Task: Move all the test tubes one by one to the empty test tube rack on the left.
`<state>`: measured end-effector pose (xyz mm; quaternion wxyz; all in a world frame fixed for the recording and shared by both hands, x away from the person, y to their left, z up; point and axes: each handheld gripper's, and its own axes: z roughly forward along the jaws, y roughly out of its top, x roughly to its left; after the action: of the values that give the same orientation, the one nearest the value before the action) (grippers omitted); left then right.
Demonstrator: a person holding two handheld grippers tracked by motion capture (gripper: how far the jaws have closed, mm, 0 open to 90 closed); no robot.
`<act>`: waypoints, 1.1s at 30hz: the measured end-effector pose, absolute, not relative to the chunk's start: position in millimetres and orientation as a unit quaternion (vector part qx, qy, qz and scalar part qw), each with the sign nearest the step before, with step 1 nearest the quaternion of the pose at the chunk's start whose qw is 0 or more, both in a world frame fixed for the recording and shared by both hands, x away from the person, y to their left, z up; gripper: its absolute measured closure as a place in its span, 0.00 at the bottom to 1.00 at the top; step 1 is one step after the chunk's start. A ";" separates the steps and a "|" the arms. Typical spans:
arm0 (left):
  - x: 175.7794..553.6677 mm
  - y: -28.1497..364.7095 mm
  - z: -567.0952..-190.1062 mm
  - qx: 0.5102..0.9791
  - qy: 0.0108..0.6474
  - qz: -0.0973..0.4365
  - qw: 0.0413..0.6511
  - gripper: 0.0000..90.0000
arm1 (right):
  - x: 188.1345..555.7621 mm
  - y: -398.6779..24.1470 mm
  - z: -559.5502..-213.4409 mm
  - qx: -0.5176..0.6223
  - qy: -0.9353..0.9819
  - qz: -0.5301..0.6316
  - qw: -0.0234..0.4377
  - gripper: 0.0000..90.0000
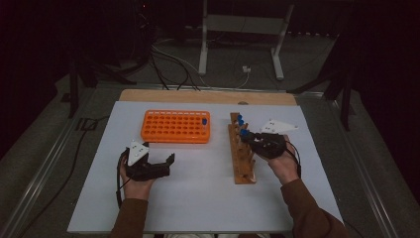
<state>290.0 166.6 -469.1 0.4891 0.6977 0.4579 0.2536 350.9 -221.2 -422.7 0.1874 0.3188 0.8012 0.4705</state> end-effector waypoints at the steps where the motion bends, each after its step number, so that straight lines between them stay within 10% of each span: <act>1: 290.0 166.3 -468.9 0.697 0.458 0.252 0.491 0.01 | 350.9 -221.7 -421.6 0.319 0.801 0.470 0.188 0.86; 33: 313.8 81.6 -432.3 0.739 0.354 0.204 0.536 0.20 | 352.2 -192.7 -391.3 0.289 0.806 0.495 0.147 0.85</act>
<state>313.8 81.6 -432.3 0.5359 0.7387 0.3541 0.2041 352.2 -192.7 -391.3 0.1473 0.2888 0.8060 0.4952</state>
